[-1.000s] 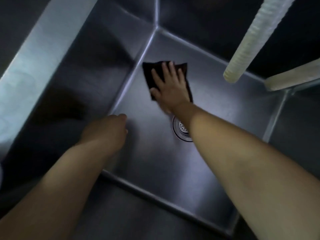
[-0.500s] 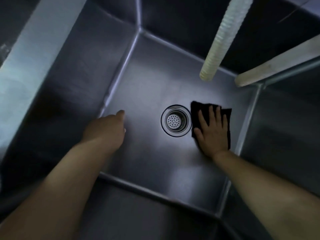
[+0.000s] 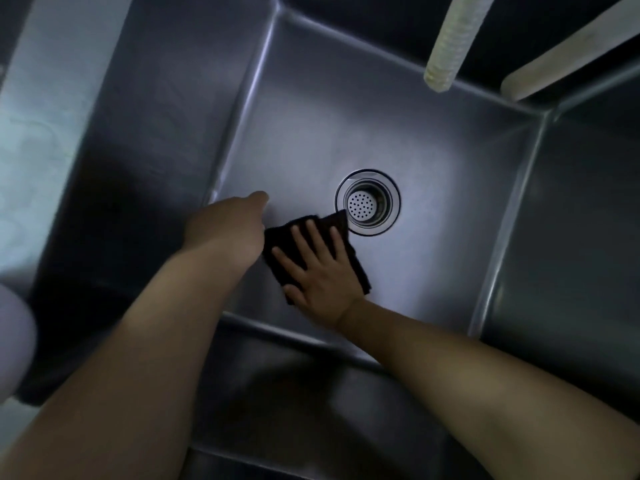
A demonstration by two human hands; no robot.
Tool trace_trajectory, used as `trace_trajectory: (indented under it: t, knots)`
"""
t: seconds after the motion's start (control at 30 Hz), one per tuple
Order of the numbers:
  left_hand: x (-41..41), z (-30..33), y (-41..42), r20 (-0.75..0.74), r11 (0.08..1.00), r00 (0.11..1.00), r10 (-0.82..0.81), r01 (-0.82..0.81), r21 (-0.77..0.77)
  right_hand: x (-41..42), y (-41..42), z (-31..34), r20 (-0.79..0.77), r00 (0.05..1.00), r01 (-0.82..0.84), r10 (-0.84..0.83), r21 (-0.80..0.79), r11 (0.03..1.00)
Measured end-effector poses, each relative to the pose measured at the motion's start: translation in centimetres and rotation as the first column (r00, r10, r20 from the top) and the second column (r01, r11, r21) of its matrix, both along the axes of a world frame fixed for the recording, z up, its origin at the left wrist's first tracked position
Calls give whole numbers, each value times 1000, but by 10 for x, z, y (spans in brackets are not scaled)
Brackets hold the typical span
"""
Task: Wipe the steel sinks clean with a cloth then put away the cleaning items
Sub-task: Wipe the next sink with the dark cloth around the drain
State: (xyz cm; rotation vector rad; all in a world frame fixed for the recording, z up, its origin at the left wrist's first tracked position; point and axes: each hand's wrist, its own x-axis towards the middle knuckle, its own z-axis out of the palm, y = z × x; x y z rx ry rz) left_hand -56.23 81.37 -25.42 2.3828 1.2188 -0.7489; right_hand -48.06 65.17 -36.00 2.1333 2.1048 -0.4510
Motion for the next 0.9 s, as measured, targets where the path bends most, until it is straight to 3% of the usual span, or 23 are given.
trace_trajectory:
  t: [0.23,0.4,0.63,0.9]
  knots:
    - [-4,-8,-1,-25,1000,1000,-1,1,-21,-15,-36,-2,-189,928,-316,321,59,947]
    - [-6,-7,-4,-16,998,999,-39,39,-40,46,-106,8,-178,919,-350,351,39,936]
    - [-2,-10,-5,-36,997,999,-39,36,-74,128,-115,8,59,992,-109,110,-11,994]
    - [-1,-15,-5,-31,994,998,-57,54,-96,204,-38,3,181,947,267,-265,10,964]
